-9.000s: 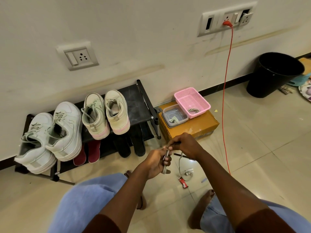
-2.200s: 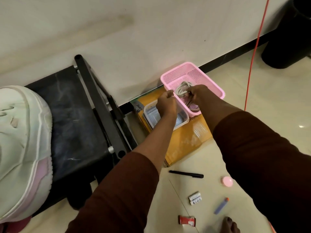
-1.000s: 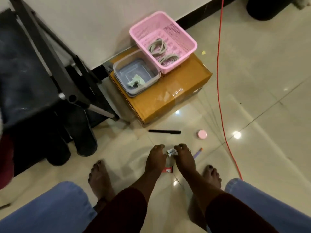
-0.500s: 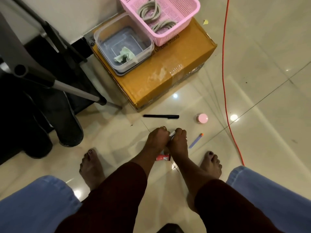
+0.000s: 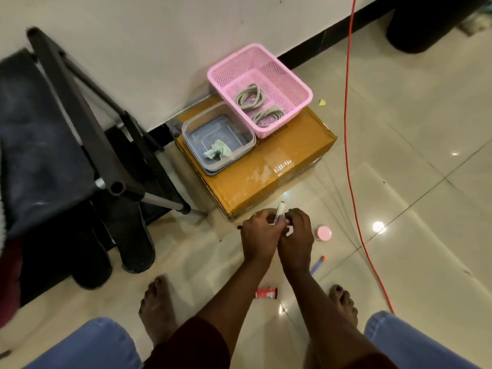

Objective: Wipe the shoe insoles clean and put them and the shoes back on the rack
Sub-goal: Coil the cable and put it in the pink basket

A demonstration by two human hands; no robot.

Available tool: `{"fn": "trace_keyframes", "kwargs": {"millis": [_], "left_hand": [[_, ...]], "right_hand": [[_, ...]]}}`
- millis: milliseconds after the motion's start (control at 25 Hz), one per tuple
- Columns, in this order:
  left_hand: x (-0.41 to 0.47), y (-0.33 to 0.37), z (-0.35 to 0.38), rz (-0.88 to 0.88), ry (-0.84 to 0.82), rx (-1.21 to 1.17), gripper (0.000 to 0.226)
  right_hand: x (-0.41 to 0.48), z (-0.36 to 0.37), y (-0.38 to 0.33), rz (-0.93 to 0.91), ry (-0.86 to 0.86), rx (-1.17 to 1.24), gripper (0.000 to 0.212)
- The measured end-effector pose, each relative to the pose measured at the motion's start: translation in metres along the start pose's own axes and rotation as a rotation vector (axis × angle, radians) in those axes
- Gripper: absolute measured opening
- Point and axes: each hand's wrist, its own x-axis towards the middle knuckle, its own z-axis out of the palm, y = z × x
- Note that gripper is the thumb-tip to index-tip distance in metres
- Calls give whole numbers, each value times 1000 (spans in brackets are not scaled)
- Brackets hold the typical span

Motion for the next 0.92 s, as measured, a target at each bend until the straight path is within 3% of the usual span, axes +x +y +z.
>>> {"fn": "trace_keyframes", "kwargs": {"millis": [120, 240, 400, 600, 760, 920], "left_hand": [[40, 64, -46, 13, 166, -179, 24], [106, 128, -91, 57, 245, -240, 23], [193, 169, -107, 76, 142, 10, 35], [237, 169, -79, 167, 32, 270, 34], [246, 155, -58, 171, 57, 345, 28], [242, 138, -44, 214, 76, 372, 25]], "right_hand": [[60, -8, -46, -198, 178, -15, 15], [143, -14, -101, -224, 283, -3, 16], [236, 7, -130, -194, 18, -237, 22], [275, 21, -121, -187, -234, -556, 32], [279, 22, -116, -264, -293, -685, 32], [274, 20, -116, -213, -317, -666, 33]]}}
